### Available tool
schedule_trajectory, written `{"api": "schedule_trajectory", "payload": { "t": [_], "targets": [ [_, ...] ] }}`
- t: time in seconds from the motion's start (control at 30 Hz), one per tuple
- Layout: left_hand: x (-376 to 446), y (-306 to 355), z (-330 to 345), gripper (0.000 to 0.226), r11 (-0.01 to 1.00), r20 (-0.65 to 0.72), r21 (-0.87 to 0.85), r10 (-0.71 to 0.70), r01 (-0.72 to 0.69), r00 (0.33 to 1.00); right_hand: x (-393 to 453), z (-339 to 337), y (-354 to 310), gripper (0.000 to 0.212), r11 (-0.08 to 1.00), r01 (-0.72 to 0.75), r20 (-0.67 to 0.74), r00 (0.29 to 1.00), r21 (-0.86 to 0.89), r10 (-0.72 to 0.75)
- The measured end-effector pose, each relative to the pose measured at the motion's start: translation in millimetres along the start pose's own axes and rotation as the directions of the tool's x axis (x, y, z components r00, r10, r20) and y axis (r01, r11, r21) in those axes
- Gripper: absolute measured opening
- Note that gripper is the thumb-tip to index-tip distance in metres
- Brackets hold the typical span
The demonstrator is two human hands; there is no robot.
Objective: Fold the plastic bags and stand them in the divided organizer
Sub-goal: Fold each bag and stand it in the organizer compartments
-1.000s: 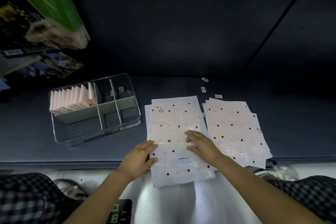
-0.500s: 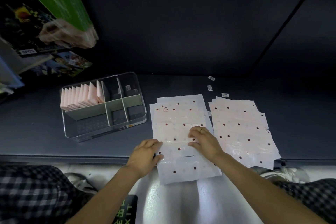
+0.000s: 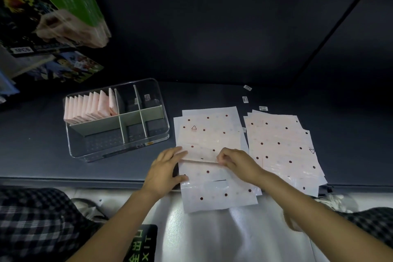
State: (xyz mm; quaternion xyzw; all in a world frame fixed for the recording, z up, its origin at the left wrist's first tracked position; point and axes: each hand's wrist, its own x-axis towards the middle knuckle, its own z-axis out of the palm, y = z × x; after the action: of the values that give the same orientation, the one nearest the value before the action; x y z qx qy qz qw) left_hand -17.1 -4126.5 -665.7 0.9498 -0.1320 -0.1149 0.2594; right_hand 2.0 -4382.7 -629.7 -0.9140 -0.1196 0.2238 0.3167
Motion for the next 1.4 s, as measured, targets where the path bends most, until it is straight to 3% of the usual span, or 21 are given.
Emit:
{"api": "schedule_trajectory", "payload": {
  "t": [0.1, 0.17, 0.27, 0.37, 0.5, 0.57, 0.63, 0.73, 0.8, 0.9, 1.0, 1.13, 1.23, 1.3, 1.37, 1.4],
  "targets": [
    [-1, -4, 1, 0.065, 0.981, -0.022, -0.178, -0.087, 0.081, 0.996, -11, -17, -7, 0.015, 0.992, -0.032, 0.173, 0.985, 0.125, 0.01],
    [-2, -4, 2, 0.059, 0.905, 0.013, -0.38, -0.199, 0.189, 0.98, -10, -25, -10, 0.015, 0.992, -0.049, 0.211, 0.977, 0.113, 0.024],
    [-4, -3, 4, 0.055, 0.793, 0.043, -0.555, -0.274, 0.25, 0.961, 2, -31, -10, 0.017, 0.992, -0.071, 0.165, 0.985, 0.101, 0.054],
    [-1, 1, 5, 0.058, 0.78, 0.034, -0.56, -0.316, 0.28, 0.948, 17, -28, -7, 0.004, 0.994, -0.106, 0.066, 0.992, 0.019, 0.105],
    [1, 10, 6, 0.069, 0.843, -0.092, -0.458, -0.361, 0.283, 0.928, 31, -15, -5, 0.025, 0.968, -0.085, -0.172, 0.984, -0.237, 0.044],
    [-2, 15, 6, 0.063, 0.941, -0.254, -0.272, -0.271, 0.2, 0.928, 36, -7, -7, 0.031, 0.97, -0.065, -0.203, 0.979, -0.236, 0.016],
    [-5, 20, 8, 0.053, 0.994, -0.329, -0.085, -0.088, 0.064, 0.94, 40, 2, -8, 0.037, 0.97, -0.051, -0.154, 0.988, -0.237, 0.014],
    [-12, 28, 19, 0.047, 0.986, -0.154, 0.101, 0.148, -0.133, 0.977, 47, 9, -10, 0.045, 0.963, -0.073, -0.088, 0.995, -0.261, 0.052],
    [-16, 30, 30, 0.055, 0.956, -0.031, 0.207, 0.217, -0.206, 0.976, 52, 11, -11, 0.05, 0.954, -0.099, -0.063, 0.994, -0.283, 0.084],
    [-20, 25, 41, 0.065, 0.942, 0.093, 0.284, 0.161, -0.181, 0.983, 62, 12, -13, 0.053, 0.946, -0.127, -0.026, 0.992, -0.299, 0.125],
    [-27, 17, 47, 0.069, 0.941, 0.132, 0.301, 0.119, -0.154, 0.984, 70, 11, -14, 0.05, 0.943, -0.169, 0.044, 0.981, -0.287, 0.189],
    [-29, 11, 50, 0.074, 0.941, 0.167, 0.291, 0.127, -0.172, 0.978, 77, 9, -17, 0.029, 0.911, -0.139, 0.119, 0.973, -0.389, 0.199],
    [-26, 12, 43, 0.064, 0.973, 0.099, 0.179, 0.131, -0.147, 0.986, 73, 5, -20, 0.025, 0.93, -0.107, 0.163, 0.971, -0.351, 0.173],
    [-24, 22, 34, 0.042, 0.997, -0.104, 0.012, 0.079, -0.078, 0.991, 66, -2, -24, 0.019, 0.972, -0.13, 0.166, 0.972, -0.196, 0.163],
    [-21, 38, 21, 0.023, 0.97, -0.284, -0.237, -0.123, 0.054, 0.951, 53, -11, -27, 0.022, 0.987, -0.158, 0.121, 0.98, 0.011, 0.156],
    [-17, 47, 15, 0.017, 0.907, -0.295, -0.403, -0.258, 0.125, 0.92, 45, -16, -30, 0.027, 0.978, -0.176, 0.085, 0.982, 0.114, 0.167]
  ]
}}
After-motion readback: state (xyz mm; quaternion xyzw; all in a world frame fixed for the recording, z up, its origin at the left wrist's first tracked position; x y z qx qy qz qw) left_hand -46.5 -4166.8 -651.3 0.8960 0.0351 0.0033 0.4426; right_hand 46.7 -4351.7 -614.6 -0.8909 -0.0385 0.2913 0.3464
